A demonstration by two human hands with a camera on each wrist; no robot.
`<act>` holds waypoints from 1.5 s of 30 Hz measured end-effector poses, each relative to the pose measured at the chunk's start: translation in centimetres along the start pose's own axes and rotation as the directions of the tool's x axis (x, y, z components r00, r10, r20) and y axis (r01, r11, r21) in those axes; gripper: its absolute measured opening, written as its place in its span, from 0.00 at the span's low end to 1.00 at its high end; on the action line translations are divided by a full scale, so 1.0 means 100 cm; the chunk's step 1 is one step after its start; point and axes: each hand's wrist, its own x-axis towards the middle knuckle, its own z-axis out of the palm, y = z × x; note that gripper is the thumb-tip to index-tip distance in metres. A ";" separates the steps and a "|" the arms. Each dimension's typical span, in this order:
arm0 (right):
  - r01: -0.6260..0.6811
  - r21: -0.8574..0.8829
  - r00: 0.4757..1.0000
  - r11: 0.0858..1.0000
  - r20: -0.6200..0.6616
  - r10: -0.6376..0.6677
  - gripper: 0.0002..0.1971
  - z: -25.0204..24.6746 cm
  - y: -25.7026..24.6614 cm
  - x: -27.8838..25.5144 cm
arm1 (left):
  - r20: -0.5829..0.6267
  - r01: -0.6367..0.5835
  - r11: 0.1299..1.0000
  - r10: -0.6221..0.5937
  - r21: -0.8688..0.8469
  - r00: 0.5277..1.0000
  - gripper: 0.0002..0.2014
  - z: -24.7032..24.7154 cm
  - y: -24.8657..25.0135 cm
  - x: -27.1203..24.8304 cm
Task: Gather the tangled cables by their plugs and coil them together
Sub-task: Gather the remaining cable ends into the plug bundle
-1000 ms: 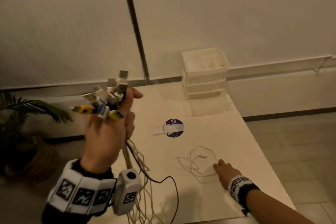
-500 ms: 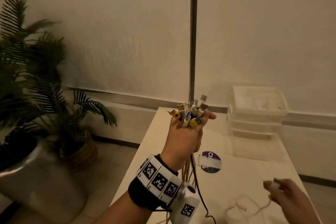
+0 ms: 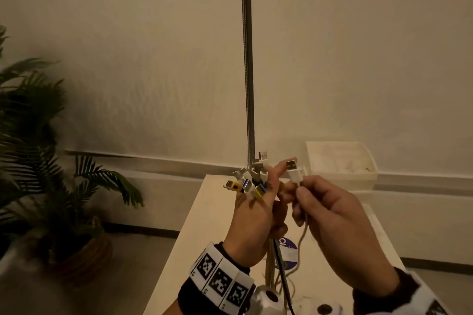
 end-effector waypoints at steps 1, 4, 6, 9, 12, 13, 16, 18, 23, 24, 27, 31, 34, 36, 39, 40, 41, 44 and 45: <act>0.027 -0.047 1.000 0.999 -0.011 -0.027 0.11 0.004 0.000 0.000 | 0.031 -0.004 1.000 0.004 0.016 1.000 0.25 -0.002 0.000 -0.001; 0.053 -0.052 0.993 0.997 -0.099 -0.058 0.08 0.012 0.000 0.002 | 0.079 -0.011 1.000 0.009 0.025 0.997 0.25 -0.008 0.000 -0.002; 0.036 0.015 0.989 0.999 -0.143 -0.034 0.06 0.014 0.001 0.003 | 0.101 -0.012 1.000 0.011 0.004 0.995 0.23 -0.012 -0.001 -0.003; 0.050 -0.008 0.987 0.999 -0.154 -0.050 0.05 0.015 0.004 0.005 | 0.089 -0.011 0.999 0.008 0.043 0.996 0.17 -0.016 -0.007 -0.001; 0.046 -0.105 0.987 0.993 -0.150 -0.062 0.14 0.013 0.012 0.006 | 0.040 0.022 0.996 -0.026 0.089 0.999 0.17 -0.014 -0.010 0.001; 0.038 -0.131 0.988 0.991 -0.142 -0.056 0.14 0.013 0.014 0.006 | 0.022 0.036 0.995 -0.038 0.089 0.999 0.14 -0.013 -0.012 0.003; 0.010 -0.138 0.993 0.990 -0.114 -0.026 0.12 0.015 0.017 0.005 | -0.029 0.050 0.997 -0.048 0.059 0.998 0.17 -0.009 -0.013 0.005; -0.040 -0.074 0.996 0.996 -0.082 0.034 0.07 0.012 0.019 0.008 | -0.095 0.003 0.997 0.004 0.075 0.996 0.18 -0.006 -0.016 0.008; -0.182 -0.130 0.962 0.975 0.181 0.204 0.05 -0.024 0.031 0.005 | -0.295 -0.162 0.986 0.140 -0.050 0.945 0.21 -0.036 -0.002 0.022; -0.186 -0.192 0.950 0.964 0.215 0.226 0.07 -0.033 0.038 0.003 | -0.307 -0.200 0.975 0.162 -0.094 0.938 0.24 -0.045 0.004 0.025; -0.216 -0.344 0.913 0.914 0.261 0.314 0.12 -0.055 0.062 -0.003 | -0.288 -0.243 0.954 0.187 -0.175 0.939 0.23 -0.067 0.015 0.024; -0.271 -0.420 0.890 0.866 0.233 0.391 0.14 -0.079 0.087 -0.014 | -0.252 -0.245 0.963 0.211 -0.114 0.944 0.25 -0.086 0.037 0.019; -0.261 -0.444 0.889 0.857 0.234 0.393 0.15 -0.082 0.093 -0.021 | -0.189 -0.227 0.974 0.223 0.002 0.956 0.24 -0.090 0.047 0.011; -0.251 -0.437 0.906 0.864 0.208 0.369 0.16 -0.077 0.088 -0.021 | -0.048 -0.149 0.983 0.155 0.106 0.987 0.21 -0.082 0.043 0.003; -0.194 -0.405 0.930 0.893 0.213 0.299 0.16 -0.066 0.071 -0.016 | 0.190 -0.022 0.951 -0.039 0.309 0.981 0.05 -0.054 0.027 -0.010; -0.176 -0.393 0.933 0.903 0.225 0.280 0.15 -0.061 0.063 -0.014 | 0.227 -0.066 0.899 -0.037 0.432 0.973 0.06 -0.044 0.017 -0.012; -0.153 -0.383 0.936 0.911 0.240 0.258 0.15 -0.057 0.054 -0.011 | 0.257 -0.139 0.839 -0.002 0.527 0.967 0.07 -0.035 0.007 -0.012; -0.053 -0.427 0.948 0.903 0.262 0.180 0.15 -0.048 0.036 -0.002 | 0.284 -0.224 0.742 0.047 0.632 0.958 0.06 -0.018 -0.014 -0.011; -0.025 -0.453 0.955 0.891 0.254 0.156 0.14 -0.047 0.032 0.000 | 0.265 -0.241 0.723 0.083 0.647 0.961 0.07 -0.019 -0.020 -0.008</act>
